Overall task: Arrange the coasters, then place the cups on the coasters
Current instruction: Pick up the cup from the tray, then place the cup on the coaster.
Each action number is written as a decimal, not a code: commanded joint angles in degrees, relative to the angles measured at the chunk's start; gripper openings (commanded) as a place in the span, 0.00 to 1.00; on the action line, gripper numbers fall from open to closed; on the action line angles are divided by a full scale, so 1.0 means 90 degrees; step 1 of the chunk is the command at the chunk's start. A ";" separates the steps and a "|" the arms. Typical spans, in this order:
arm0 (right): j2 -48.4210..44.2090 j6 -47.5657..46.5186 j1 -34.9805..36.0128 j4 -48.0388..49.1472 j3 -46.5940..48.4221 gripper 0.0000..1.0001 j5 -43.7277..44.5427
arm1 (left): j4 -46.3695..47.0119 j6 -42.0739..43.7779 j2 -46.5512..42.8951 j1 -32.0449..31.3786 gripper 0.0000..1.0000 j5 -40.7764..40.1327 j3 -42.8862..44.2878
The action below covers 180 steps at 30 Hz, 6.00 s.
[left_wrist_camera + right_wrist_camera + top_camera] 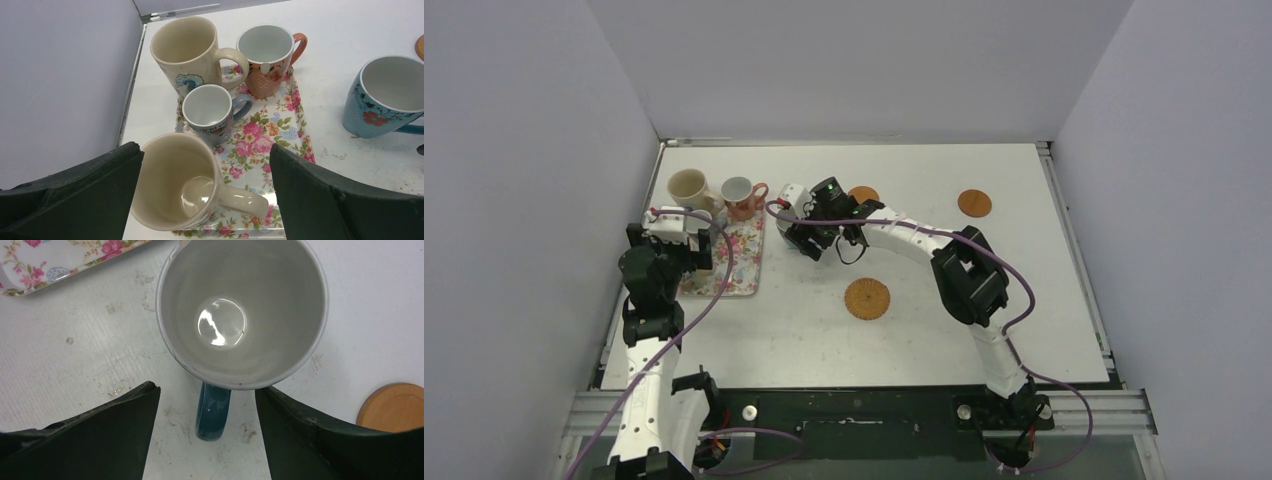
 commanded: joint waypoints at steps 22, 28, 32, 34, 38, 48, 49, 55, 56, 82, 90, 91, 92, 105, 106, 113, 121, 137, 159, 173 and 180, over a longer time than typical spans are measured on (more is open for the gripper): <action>-0.0093 0.0252 -0.0103 0.0506 0.0005 0.03 0.0290 | 0.0411 -0.0101 -0.0017 0.0035 0.97 0.0011 -0.0007; -0.0303 0.0175 -0.0217 0.0498 -0.0039 0.00 0.0435 | 0.0430 -0.0108 -0.0020 0.0035 0.97 0.0031 -0.0026; -0.0600 0.0204 -0.0376 0.0611 -0.0185 0.00 0.0313 | 0.0440 -0.0103 -0.0026 0.0035 0.97 0.0038 -0.0036; -0.0726 0.0219 -0.0459 0.0661 -0.0276 0.00 0.0215 | 0.0445 -0.0106 -0.0019 0.0035 0.97 0.0042 -0.0036; -0.0951 0.0225 -0.0607 0.0762 -0.0434 0.00 0.0141 | 0.0460 -0.0102 0.0006 0.0035 0.97 0.0052 -0.0045; -0.1473 0.0224 -0.0992 0.0973 -0.0701 0.00 0.0042 | 0.0497 -0.0114 0.0064 0.0035 0.97 0.0088 -0.0065; -0.1511 0.0224 -0.1020 0.0988 -0.0706 0.00 0.0042 | 0.0499 -0.0115 0.0069 0.0030 0.97 0.0089 -0.0065; -0.1805 0.0196 -0.1245 0.0992 -0.0717 0.00 0.0080 | 0.0509 -0.0117 0.0061 0.0034 0.97 0.0102 -0.0072; -0.1867 0.0186 -0.1307 0.0987 -0.0721 0.00 0.0081 | 0.0509 -0.0118 0.0056 0.0035 0.97 0.0107 -0.0079; -0.3002 0.0132 -0.4752 0.0551 -0.1127 0.00 -0.0892 | -0.0389 0.0346 -0.0064 0.0025 0.97 0.1725 0.0011; -0.3094 -0.0056 -0.5234 0.0630 -0.1648 0.00 -0.0696 | -0.0094 0.0307 -0.0413 0.0025 0.97 0.1505 -0.0390; -0.3111 -0.0059 -0.5286 0.0657 -0.1718 0.00 -0.0686 | -0.0099 0.0304 -0.0385 0.0020 0.97 0.1575 -0.0388; -0.3135 -0.0054 -0.5332 0.0722 -0.1816 0.00 -0.0690 | -0.0105 0.0302 -0.0366 0.0022 0.97 0.1612 -0.0407; -0.2838 0.0114 -0.5946 0.1270 -0.2349 0.00 -0.0768 | -0.0111 0.0462 -0.0411 0.0025 0.97 0.1662 -0.0533; -0.2792 0.0121 -0.5978 0.1279 -0.2340 0.00 -0.0792 | -0.0105 0.0463 -0.0409 0.0030 0.97 0.1654 -0.0541; -0.2417 0.0193 -0.6018 0.1158 -0.2111 0.00 -0.0965 | -0.0034 0.0503 -0.0369 0.0025 0.97 0.1629 -0.0592; -0.2138 0.0155 -0.5974 0.1091 -0.2046 0.00 -0.0997 | -0.0016 0.0510 -0.0347 0.0025 0.97 0.1632 -0.0612; -0.2017 -0.0088 -0.5671 0.1123 -0.2123 0.00 -0.0460 | -0.0007 0.0511 -0.0330 0.0026 0.97 0.1642 -0.0612; -0.1919 -0.0069 -0.5657 0.1246 -0.2201 0.00 -0.0149 | 0.0013 0.0521 -0.0319 0.0025 0.97 0.1642 -0.0622; -0.1873 -0.0040 -0.5666 0.1278 -0.2212 0.00 -0.0066 | 0.0021 0.0518 -0.0302 0.0025 0.97 0.1642 -0.0631; -0.1816 -0.0040 -0.5676 0.1222 -0.2173 0.00 -0.0056 | 0.0013 0.0519 -0.0320 0.0025 0.97 0.1639 -0.0631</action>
